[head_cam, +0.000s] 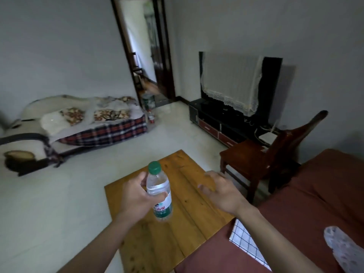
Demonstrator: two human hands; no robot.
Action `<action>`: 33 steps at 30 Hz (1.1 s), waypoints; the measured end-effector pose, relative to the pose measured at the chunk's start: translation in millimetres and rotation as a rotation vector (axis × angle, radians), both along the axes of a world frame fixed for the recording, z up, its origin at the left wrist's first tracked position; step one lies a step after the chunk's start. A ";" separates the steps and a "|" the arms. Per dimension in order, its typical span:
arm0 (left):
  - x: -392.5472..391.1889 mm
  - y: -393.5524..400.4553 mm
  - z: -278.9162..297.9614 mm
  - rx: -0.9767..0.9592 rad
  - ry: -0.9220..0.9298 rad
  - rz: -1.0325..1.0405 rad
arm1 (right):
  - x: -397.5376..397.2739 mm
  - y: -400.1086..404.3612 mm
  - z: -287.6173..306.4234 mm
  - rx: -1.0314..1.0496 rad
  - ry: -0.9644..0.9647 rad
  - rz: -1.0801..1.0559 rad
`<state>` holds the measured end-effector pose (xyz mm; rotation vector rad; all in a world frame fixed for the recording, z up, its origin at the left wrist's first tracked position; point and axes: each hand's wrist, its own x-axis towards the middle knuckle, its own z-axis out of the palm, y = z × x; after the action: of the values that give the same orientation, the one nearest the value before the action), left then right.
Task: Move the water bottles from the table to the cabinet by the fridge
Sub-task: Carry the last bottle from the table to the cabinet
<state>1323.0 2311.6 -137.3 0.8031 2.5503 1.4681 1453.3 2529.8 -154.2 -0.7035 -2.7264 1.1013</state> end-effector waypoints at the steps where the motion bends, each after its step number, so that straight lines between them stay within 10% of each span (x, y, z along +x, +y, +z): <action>1: -1.8 -13.1 3.4 0.003 0.012 0.031 | -8.6 -9.1 0.7 -0.011 -0.001 0.032; 20: -80.4 -278.1 15.3 0.118 0.102 0.461 | -174.6 -243.9 -11.0 0.005 -0.074 0.407; 33: -112.9 -340.4 10.8 0.148 0.113 0.580 | -233.8 -346.4 -42.3 -0.642 -0.184 0.285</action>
<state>1210.0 1971.2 -126.4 0.1501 2.9435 1.8158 1219.5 2183.3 -196.5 -0.4973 -2.6632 2.1229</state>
